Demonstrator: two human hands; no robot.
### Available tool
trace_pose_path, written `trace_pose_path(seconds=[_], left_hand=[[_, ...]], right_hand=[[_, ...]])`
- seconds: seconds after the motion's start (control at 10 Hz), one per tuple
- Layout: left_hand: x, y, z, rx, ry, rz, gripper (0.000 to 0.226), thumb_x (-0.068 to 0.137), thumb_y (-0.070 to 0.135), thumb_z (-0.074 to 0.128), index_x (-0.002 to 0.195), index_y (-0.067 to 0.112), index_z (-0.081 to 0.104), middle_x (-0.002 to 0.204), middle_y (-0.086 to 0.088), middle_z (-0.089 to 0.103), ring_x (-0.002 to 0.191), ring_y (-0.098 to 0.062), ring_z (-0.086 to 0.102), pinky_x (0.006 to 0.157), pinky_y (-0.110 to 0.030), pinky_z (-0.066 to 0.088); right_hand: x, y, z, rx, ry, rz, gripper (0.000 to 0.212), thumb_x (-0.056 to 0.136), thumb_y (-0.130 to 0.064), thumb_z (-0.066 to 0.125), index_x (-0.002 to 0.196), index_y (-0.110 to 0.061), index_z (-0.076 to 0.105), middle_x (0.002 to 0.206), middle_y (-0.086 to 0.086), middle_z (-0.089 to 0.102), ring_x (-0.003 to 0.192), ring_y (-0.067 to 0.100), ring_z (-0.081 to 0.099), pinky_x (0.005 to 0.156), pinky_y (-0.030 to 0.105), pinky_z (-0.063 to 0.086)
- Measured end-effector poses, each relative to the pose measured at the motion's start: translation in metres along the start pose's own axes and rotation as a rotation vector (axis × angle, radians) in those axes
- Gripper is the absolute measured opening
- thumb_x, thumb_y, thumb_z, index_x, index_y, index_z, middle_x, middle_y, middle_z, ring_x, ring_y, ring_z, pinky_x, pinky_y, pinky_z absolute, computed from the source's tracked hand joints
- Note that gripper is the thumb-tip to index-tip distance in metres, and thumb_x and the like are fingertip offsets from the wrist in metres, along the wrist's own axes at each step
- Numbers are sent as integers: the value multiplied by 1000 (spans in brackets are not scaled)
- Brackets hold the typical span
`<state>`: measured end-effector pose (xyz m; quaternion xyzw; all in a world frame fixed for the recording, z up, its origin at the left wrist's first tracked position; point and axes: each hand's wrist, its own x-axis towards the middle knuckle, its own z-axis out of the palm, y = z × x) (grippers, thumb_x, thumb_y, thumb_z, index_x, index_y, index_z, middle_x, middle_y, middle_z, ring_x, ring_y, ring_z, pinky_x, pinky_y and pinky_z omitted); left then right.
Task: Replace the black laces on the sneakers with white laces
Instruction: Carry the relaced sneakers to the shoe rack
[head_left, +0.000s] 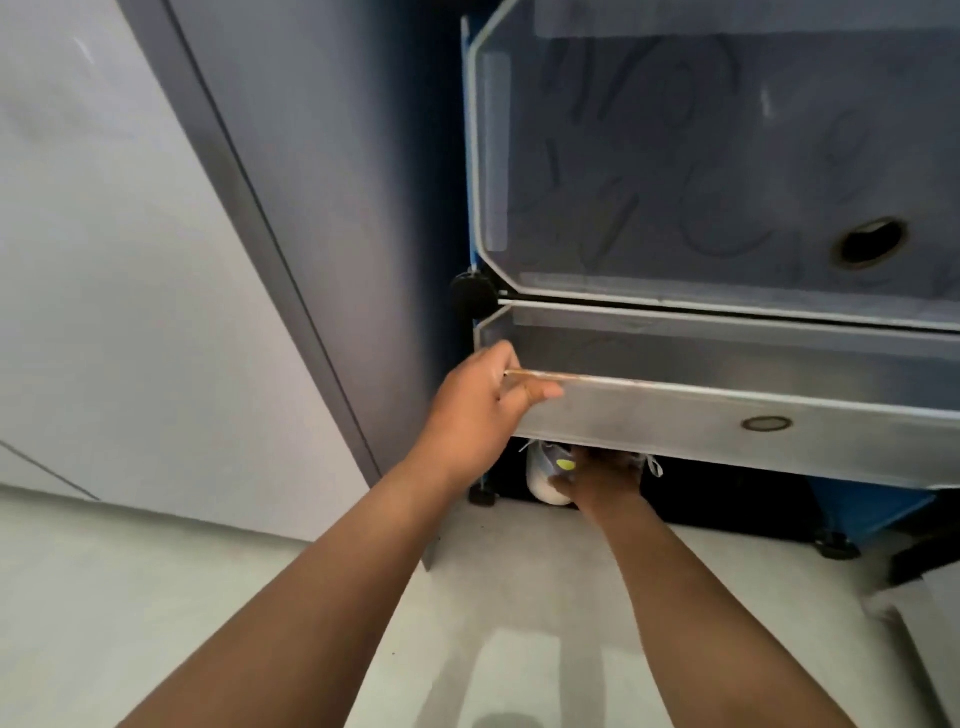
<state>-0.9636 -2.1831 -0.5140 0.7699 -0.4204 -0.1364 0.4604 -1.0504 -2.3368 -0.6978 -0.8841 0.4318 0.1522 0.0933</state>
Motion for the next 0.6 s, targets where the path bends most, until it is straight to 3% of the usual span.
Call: trace_pose_path(seconds=[0.1,0.2,0.3,0.4,0.5,0.6], left_hand=[[-9,2,-1,6,-4,16,36,84,26,66,64,21,36,66,7,40,59,-4,35,54,-19,29],[-23,-3,0,17,9,47,29,86,20,64,66,19,43,70,6,43,64,-2,41,59,-15,32],[-62,-28,1,134,101,247,9,88,12,53,81,9,59,83,1,55,82,-11,51,74,-17,38],[-95,-60,9,384,100,491,19,91,13,46,88,5,63,91,-8,64,89,-20,56,87,-26,44],[-130,-100,31,837,-28,685,29,90,5,44,95,-2,72,101,-19,69,98,-32,66,94,-50,48],[-122,-114,52,1044,-180,640,34,81,8,46,103,6,73,106,-16,69,99,-30,67,89,-49,52]], right_hand=[[11,-6,-11,7,-82,64,68,89,-62,39,147,-28,27,154,4,27,141,27,25,113,46,20],[-19,-8,-4,16,146,41,63,93,-49,45,146,-19,29,150,12,32,139,32,27,111,50,19],[-106,2,46,387,584,-16,53,73,-12,75,122,-1,57,117,24,57,110,42,54,95,48,42],[-158,29,88,608,600,-13,41,69,4,73,108,4,62,107,24,60,102,42,56,93,39,40],[-209,65,119,631,448,36,34,76,4,61,111,4,62,112,20,58,108,30,46,95,29,30],[-210,81,116,641,267,17,36,86,-3,56,122,-4,55,125,12,50,120,28,41,100,25,29]])
